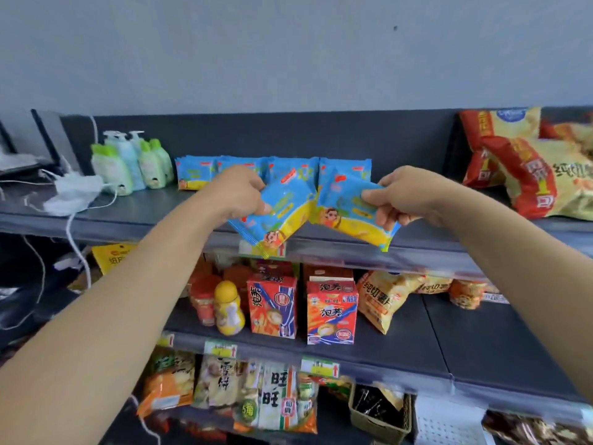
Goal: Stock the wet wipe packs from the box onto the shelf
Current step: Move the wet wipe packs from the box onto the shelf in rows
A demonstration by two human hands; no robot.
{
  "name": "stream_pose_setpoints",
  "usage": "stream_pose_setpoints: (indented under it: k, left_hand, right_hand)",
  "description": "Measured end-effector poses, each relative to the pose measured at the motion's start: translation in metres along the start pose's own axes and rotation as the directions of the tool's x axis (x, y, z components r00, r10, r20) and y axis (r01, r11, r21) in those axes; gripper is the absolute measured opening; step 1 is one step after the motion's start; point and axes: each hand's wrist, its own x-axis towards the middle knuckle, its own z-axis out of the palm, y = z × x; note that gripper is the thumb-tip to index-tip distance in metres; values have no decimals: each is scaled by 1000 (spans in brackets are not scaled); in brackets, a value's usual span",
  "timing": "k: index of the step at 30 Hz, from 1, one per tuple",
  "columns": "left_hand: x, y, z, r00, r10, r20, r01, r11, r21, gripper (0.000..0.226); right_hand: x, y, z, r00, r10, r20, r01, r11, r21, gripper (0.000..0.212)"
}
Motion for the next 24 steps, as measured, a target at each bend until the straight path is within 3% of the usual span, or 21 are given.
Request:
stream_pose_setpoints:
  k: [8,14,19,24]
  left_hand:
    - [70,-80,-52,990,-53,-131,51,999,-13,20]
    - [133,-158,-75,950,-82,-301,127,983,132,29]
    - [181,-211,-73,964,-77,-253,163,927,338,28]
    - [221,-245,-67,977,-84,-197,163,888,430,37]
  right_hand:
    - [94,-63,37,995,29,-91,-37,995,-91,34]
    - [159,-110,88,987,-13,-161,-4,995,-102,40]
    - [206,-133,129,987,0,-160,-26,987,-161,39]
    - [246,-147,155,991,57,-123,-85,969,-234,44]
